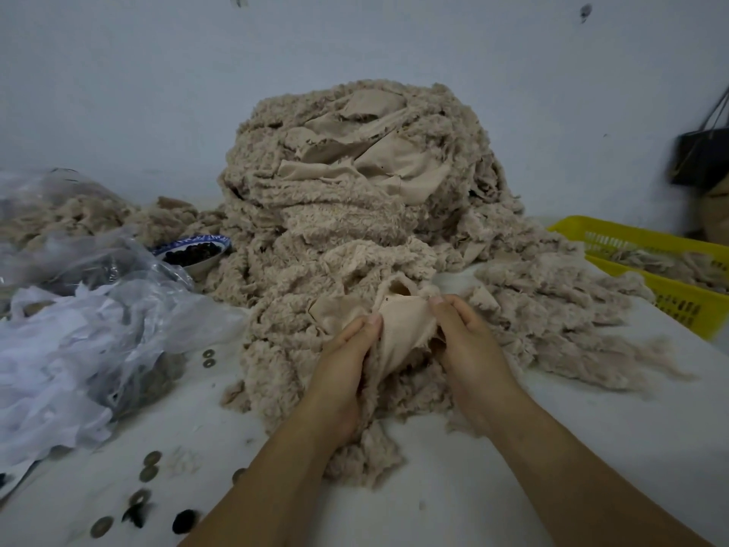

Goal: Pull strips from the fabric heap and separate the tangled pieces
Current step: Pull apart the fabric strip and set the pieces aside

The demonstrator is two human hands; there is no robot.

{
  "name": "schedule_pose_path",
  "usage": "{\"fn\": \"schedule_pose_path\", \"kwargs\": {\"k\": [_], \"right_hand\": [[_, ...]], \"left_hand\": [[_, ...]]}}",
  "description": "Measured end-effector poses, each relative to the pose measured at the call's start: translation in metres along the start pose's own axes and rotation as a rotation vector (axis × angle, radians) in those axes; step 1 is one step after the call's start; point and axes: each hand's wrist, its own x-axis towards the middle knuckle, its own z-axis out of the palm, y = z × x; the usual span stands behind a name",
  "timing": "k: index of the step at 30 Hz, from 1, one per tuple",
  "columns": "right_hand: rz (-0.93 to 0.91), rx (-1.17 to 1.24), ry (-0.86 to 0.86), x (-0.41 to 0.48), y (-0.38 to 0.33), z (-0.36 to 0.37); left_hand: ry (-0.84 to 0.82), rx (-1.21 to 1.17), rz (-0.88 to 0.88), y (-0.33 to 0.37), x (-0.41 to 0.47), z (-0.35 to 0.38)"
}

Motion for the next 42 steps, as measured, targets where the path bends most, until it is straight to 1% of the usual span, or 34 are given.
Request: {"fn": "schedule_pose_path", "kwargs": {"k": [2, 3, 5, 6, 8, 10, 12, 13, 15, 16, 18, 20, 22, 24, 27, 28, 30, 32, 35, 38, 40, 42], "right_hand": [[0.015, 0.026, -0.046, -0.001, -0.002, -0.001], [-0.001, -0.015, -0.067, -0.002, -0.003, -0.001], [-0.082, -0.191, -0.115, -0.007, -0.004, 0.003], [-0.127, -0.276, -0.16, -0.01, -0.005, 0.005], [-0.158, -0.406, -0.261, -0.014, -0.005, 0.008], [-0.11, -0.467, -0.297, -0.016, -0.002, 0.007], [-0.028, -0.427, -0.256, -0.016, 0.0, 0.007], [-0.015, -0.373, -0.251, -0.017, 0.0, 0.007], [-0.014, -0.324, -0.239, -0.018, -0.002, 0.009], [-0.009, -0.319, -0.196, -0.015, 0.001, 0.01], [-0.03, -0.337, -0.05, -0.007, 0.007, 0.009], [-0.053, -0.32, 0.11, -0.003, 0.004, 0.005], [-0.034, -0.239, 0.161, 0.002, 0.003, 0.0], [-0.051, -0.196, 0.135, 0.002, 0.002, -0.001], [-0.123, -0.293, -0.016, -0.004, 0.005, 0.005], [-0.119, -0.321, -0.07, -0.005, 0.008, 0.007], [-0.102, -0.371, -0.126, -0.008, 0.008, 0.007], [-0.063, -0.379, -0.103, -0.007, 0.008, 0.005], [0.005, -0.369, -0.057, -0.004, 0.01, 0.001], [0.005, -0.318, -0.095, -0.006, 0.009, 0.004], [-0.006, -0.321, -0.085, -0.008, 0.005, 0.01], [0.001, -0.295, -0.039, -0.009, 0.004, 0.012]], "left_hand": [[-0.002, 0.052, 0.019, 0.002, -0.002, -0.001], [0.01, 0.126, 0.052, 0.002, -0.002, -0.002], [0.019, 0.284, 0.13, 0.0, -0.002, -0.003], [0.021, 0.315, 0.153, -0.002, -0.001, -0.003], [0.034, 0.296, 0.182, -0.002, 0.0, -0.003], [0.077, 0.169, 0.153, 0.002, 0.002, -0.004], [0.073, 0.015, 0.1, 0.006, 0.003, -0.007], [0.051, -0.003, 0.083, 0.006, 0.003, -0.007], [0.005, 0.074, 0.079, 0.002, 0.002, -0.004], [-0.015, 0.113, 0.089, -0.002, 0.002, -0.002], [-0.014, 0.14, 0.091, -0.007, 0.002, 0.0], [0.061, 0.135, 0.075, -0.008, 0.005, 0.0], [0.111, 0.124, 0.05, -0.007, 0.007, -0.002], [0.112, 0.149, 0.044, -0.006, 0.006, -0.003], [0.074, 0.243, 0.067, -0.007, 0.002, -0.001], [0.055, 0.23, 0.077, -0.006, 0.002, -0.001], [0.085, 0.094, 0.068, -0.002, 0.004, -0.001], [0.123, -0.104, 0.006, 0.004, 0.006, -0.003], [0.091, -0.225, -0.043, 0.005, 0.008, -0.007], [0.035, -0.146, -0.032, 0.004, 0.004, -0.002], [0.019, -0.035, -0.018, 0.001, 0.002, 0.001], [0.016, 0.049, -0.01, -0.002, 0.002, 0.003]]}}
